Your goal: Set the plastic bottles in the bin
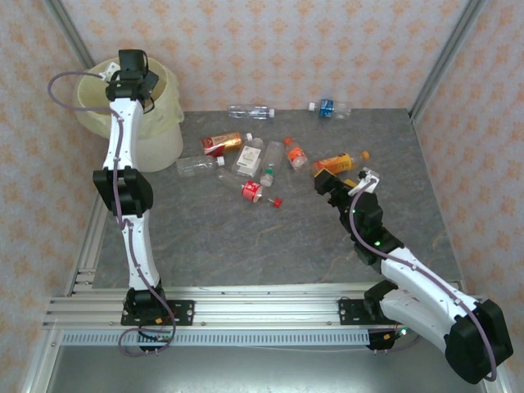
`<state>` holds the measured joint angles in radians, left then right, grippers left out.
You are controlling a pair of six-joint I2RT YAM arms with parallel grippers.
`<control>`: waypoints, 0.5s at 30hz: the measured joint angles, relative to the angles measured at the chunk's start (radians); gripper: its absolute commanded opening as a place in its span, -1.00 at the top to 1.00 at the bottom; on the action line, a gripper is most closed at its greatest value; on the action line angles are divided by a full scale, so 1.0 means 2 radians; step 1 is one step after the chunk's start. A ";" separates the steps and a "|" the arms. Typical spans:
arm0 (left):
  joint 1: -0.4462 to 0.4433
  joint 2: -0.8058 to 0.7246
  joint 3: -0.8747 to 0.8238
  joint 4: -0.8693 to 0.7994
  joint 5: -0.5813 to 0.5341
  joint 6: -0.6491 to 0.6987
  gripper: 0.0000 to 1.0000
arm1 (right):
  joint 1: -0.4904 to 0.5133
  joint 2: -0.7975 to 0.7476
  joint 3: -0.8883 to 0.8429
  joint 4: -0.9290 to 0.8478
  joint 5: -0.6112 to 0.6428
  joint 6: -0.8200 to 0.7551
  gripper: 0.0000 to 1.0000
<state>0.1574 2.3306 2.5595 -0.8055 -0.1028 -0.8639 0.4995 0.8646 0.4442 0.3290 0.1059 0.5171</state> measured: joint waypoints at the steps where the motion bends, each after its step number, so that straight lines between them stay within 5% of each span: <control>1: 0.000 0.000 0.000 0.000 0.003 0.000 -0.72 | 0.000 0.000 0.000 0.000 0.000 0.000 -0.98; 15: -0.006 -0.074 -0.020 -0.007 0.029 0.030 -1.00 | 0.000 0.000 -0.005 0.000 0.000 0.002 -0.98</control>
<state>0.1448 2.1826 2.5191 -0.8196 -0.0444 -0.8032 0.4995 0.8646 0.4347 0.3286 0.1055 0.5213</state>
